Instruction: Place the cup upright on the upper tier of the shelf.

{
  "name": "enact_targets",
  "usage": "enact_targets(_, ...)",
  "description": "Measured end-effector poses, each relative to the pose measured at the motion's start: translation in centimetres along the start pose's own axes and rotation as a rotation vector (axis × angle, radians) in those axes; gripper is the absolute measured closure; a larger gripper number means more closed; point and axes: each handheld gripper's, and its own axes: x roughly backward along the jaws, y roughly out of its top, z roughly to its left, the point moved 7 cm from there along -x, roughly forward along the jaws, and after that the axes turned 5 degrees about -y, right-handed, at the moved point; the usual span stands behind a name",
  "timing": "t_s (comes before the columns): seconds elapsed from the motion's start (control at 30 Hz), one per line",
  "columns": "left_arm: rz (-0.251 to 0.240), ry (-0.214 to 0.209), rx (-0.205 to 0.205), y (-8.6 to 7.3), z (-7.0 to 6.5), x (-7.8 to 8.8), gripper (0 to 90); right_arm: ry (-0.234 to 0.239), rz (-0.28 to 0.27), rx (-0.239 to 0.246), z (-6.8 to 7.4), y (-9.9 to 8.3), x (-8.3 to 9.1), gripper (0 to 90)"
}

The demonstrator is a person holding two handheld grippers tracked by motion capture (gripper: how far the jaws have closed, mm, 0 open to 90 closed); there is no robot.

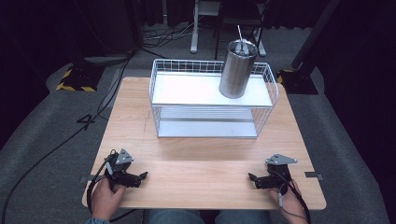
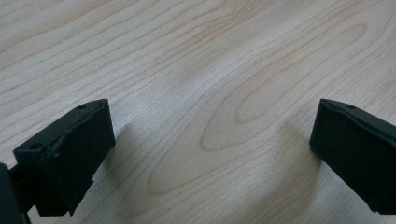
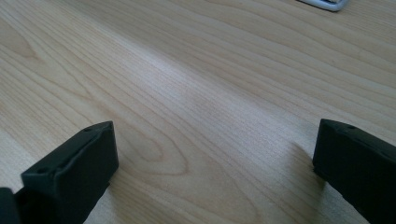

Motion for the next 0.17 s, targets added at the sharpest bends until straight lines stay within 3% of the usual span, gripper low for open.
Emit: enact_targets(0.17,0.001,0.0,0.001,-0.01,0.0,0.01,0.4,0.0,0.0,0.0,0.0,0.0,0.0,0.3)
